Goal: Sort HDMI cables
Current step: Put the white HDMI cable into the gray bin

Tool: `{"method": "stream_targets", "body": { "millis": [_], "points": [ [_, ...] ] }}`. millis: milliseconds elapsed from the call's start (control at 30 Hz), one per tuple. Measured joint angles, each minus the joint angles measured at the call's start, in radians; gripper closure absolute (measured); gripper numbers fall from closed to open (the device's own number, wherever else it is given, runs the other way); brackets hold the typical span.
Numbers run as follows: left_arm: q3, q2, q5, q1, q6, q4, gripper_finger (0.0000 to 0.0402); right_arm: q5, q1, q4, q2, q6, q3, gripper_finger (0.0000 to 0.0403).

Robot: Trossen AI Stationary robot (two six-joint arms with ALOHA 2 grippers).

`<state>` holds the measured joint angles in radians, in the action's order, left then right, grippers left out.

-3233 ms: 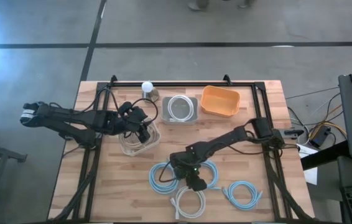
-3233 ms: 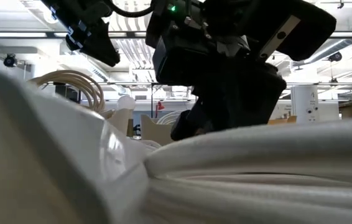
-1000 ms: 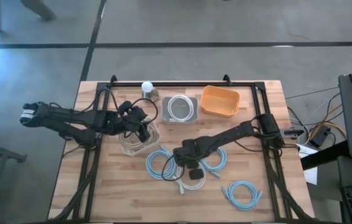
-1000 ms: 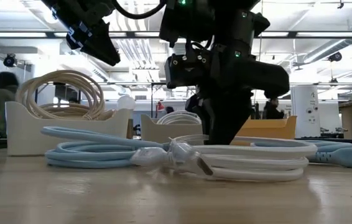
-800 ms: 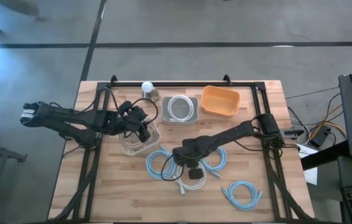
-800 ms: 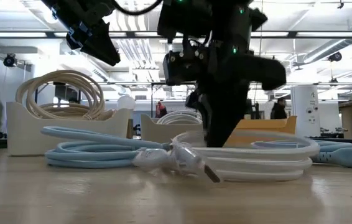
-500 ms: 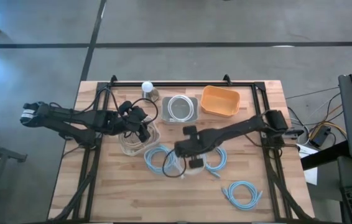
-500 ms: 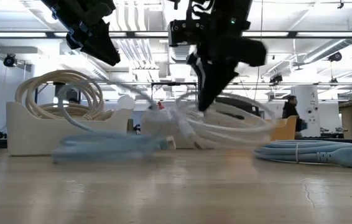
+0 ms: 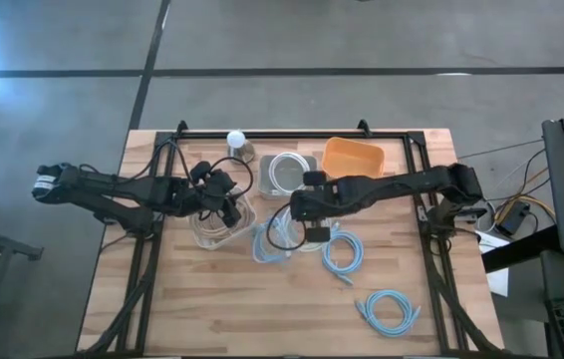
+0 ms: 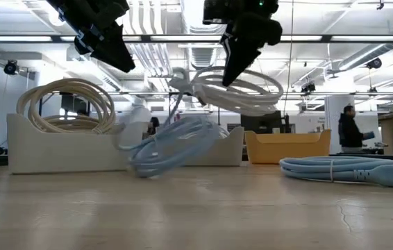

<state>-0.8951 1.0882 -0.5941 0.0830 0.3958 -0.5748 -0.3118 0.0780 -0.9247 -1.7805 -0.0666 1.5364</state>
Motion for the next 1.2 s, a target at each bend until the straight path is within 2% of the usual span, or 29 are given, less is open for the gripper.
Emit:
{"method": "stream_targets", "body": {
  "millis": [67, 200, 267, 467, 600, 767, 900, 967, 1000, 1200],
  "points": [
    [0.000, 0.000, 0.000, 0.000, 0.000, 0.000, 0.0241, 0.060, 0.004, -0.014, 0.005, 0.045, -0.002, 0.0385],
    [0.019, 0.000, -0.001, 0.000, 0.000, 0.002, 0.0241, 0.286, 0.031, -0.029, -0.020, 0.124, -0.026, 0.0385],
    [0.031, 0.000, -0.004, 0.000, 0.000, 0.010, 0.0241, 0.325, 0.044, -0.055, -0.048, 0.138, -0.045, 0.0385],
    [0.064, 0.002, -0.018, 0.000, 0.000, 0.057, 0.0241, 0.312, 0.036, -0.132, -0.123, 0.183, -0.067, 0.0385],
    [0.069, 0.002, -0.018, 0.000, 0.000, 0.060, 0.0241, 0.296, 0.035, -0.261, -0.156, 0.193, -0.058, 0.0385],
    [0.069, 0.002, -0.018, 0.000, 0.000, 0.071, 0.0241, 0.256, 0.031, -0.435, -0.147, 0.228, -0.039, 0.0385],
    [0.069, 0.002, -0.018, 0.000, -0.003, 0.084, 0.0241, 0.299, 0.034, -0.462, -0.128, 0.171, -0.036, 0.0385],
    [0.069, 0.002, -0.018, 0.000, -0.008, 0.103, 0.0241, 0.238, 0.035, -0.479, -0.126, 0.143, -0.035, 0.0385],
    [0.069, 0.002, -0.018, 0.000, -0.010, 0.106, 0.0241, 0.168, 0.034, -0.486, -0.126, 0.138, -0.036, 0.0385],
    [0.069, 0.002, -0.018, 0.000, -0.010, 0.135, 0.0241, -0.434, 0.012, -0.400, -0.124, 0.216, -0.006, 0.0385]
  ]
}}
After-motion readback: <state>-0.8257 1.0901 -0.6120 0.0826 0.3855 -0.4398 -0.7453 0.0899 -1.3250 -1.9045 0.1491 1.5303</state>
